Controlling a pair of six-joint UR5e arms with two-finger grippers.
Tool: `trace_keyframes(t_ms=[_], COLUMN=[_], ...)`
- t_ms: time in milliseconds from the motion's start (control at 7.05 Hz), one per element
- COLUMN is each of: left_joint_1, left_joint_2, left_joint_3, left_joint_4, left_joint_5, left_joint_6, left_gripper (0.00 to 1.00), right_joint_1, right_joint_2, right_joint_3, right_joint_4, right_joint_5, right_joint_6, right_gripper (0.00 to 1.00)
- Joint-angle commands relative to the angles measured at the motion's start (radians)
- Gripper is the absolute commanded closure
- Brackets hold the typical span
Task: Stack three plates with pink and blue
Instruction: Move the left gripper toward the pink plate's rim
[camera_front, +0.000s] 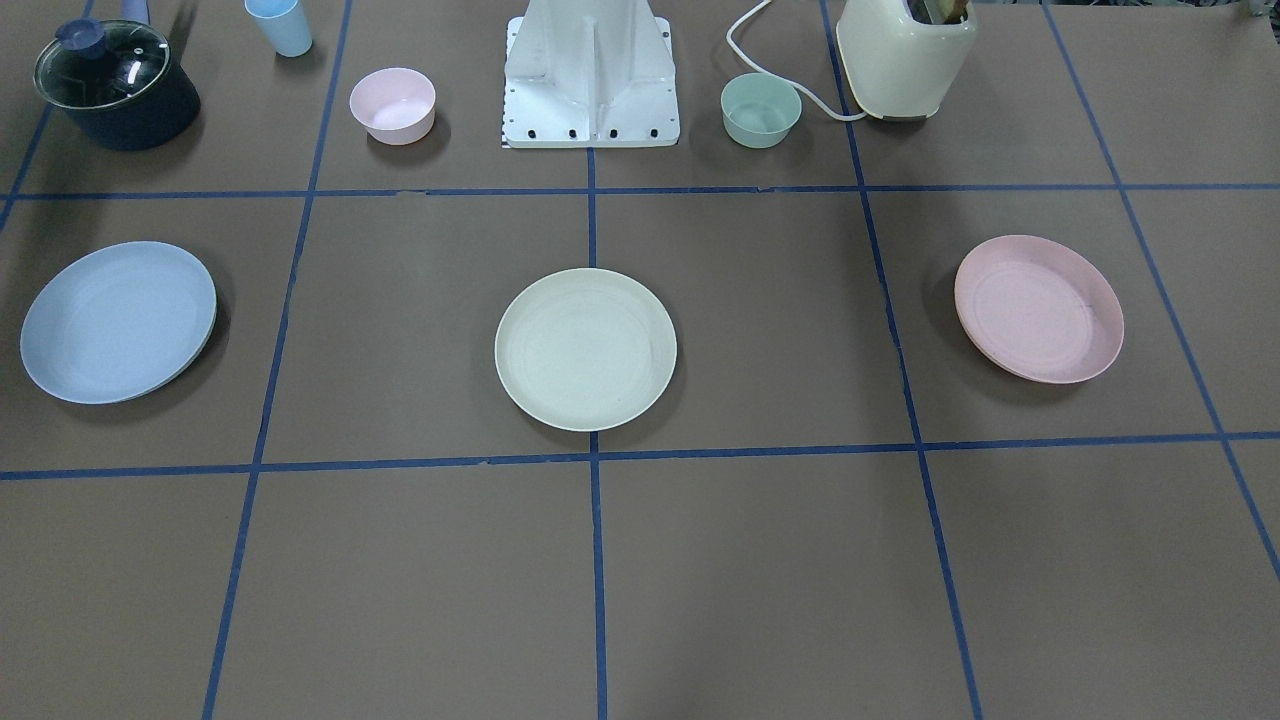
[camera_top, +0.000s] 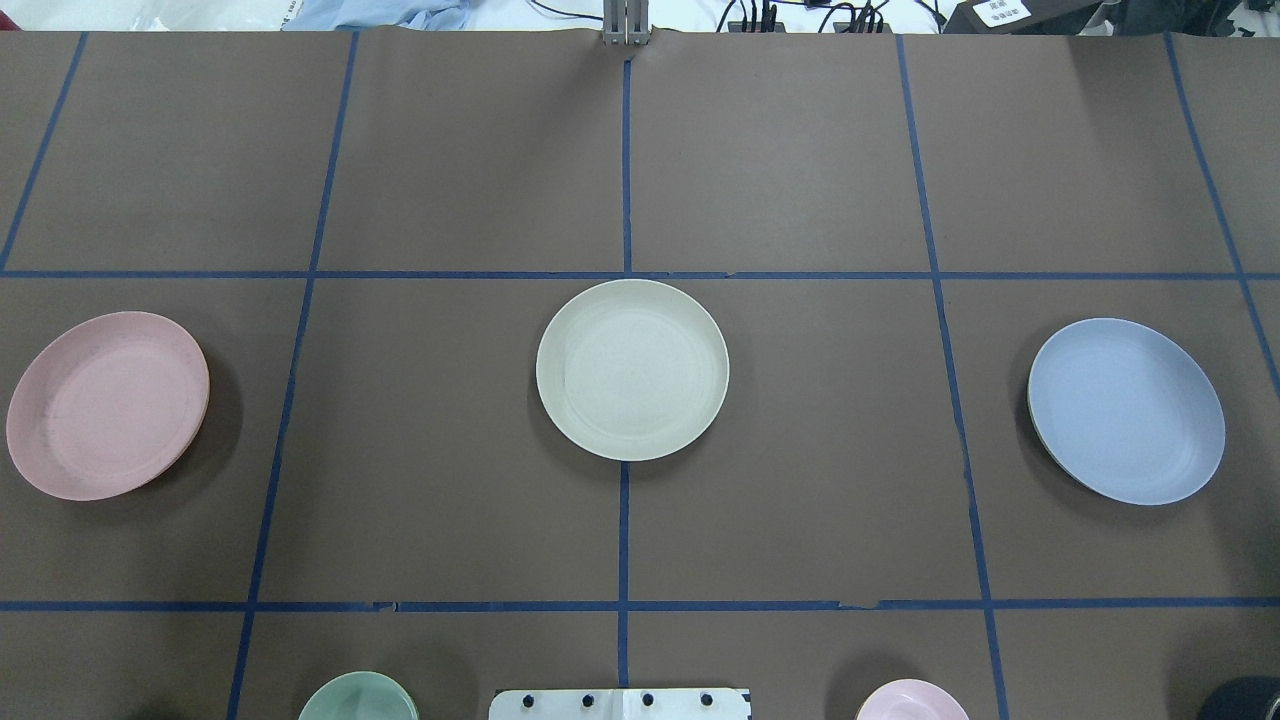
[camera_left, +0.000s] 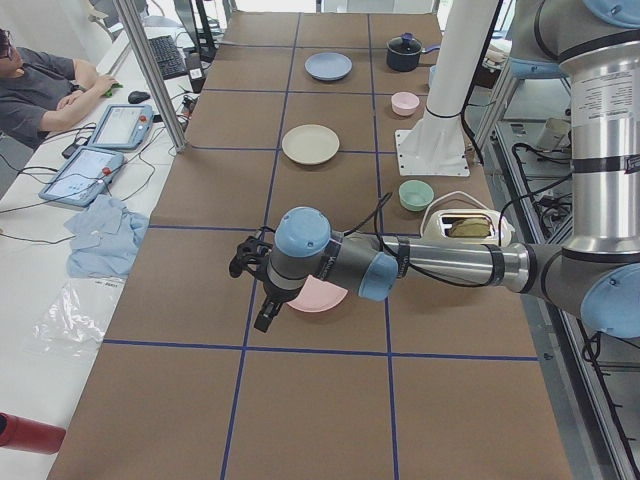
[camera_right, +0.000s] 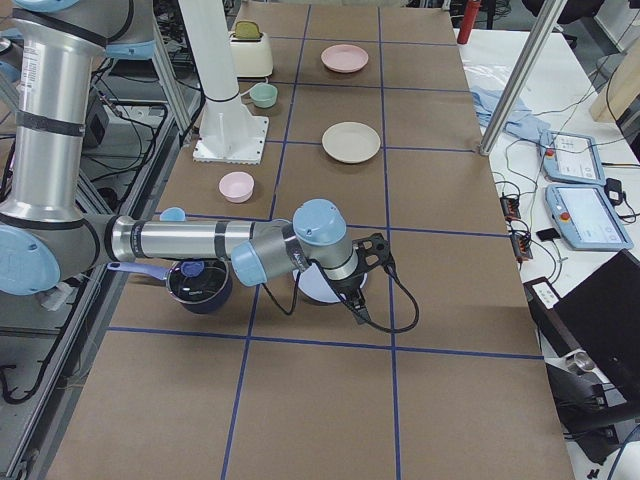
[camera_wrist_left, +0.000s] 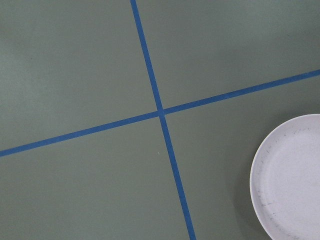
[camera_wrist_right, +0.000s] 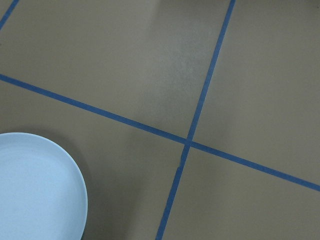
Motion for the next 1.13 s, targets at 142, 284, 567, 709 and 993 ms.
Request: trace_keyframes(t_ms=[142,284,567,709,993], left_joint_1=[0.004,0.004,0.027,0.086,0.198], left_joint_2=[-0.123,-0.139,-0.089,-0.022,0.018], left_joint_3=[0.047,0.076,0.071,0.121,0.262], left_joint_4=[-0.211,-0.233,-0.344,-0.435,-0.722], left_joint_5=[0.129,0.123,0.106,0.080,0.094], left_joint_6=[-0.046,-0.085,-0.166,-0.171,-0.400], left_gripper=[0.00,0.00,0.00,0.00,0.00], right_joint_1=[0.001,-0.010,-0.133,-0.230,-0.388], right_joint_2=[0.072,0.103,0.114,0.112,0.100], right_joint_3=[-0.052,-0.058,-0.052,-0.049,-0.050], right_joint_4=[0.008,0.011,0.063,0.173,0.293], right_joint_5=[0.034,0.049,0.027,-0.043,-0.200], right_joint_6=[0.033,0.033,0.271,0.456,0.663], right_gripper=[0.00,0.00,0.00,0.00,0.00])
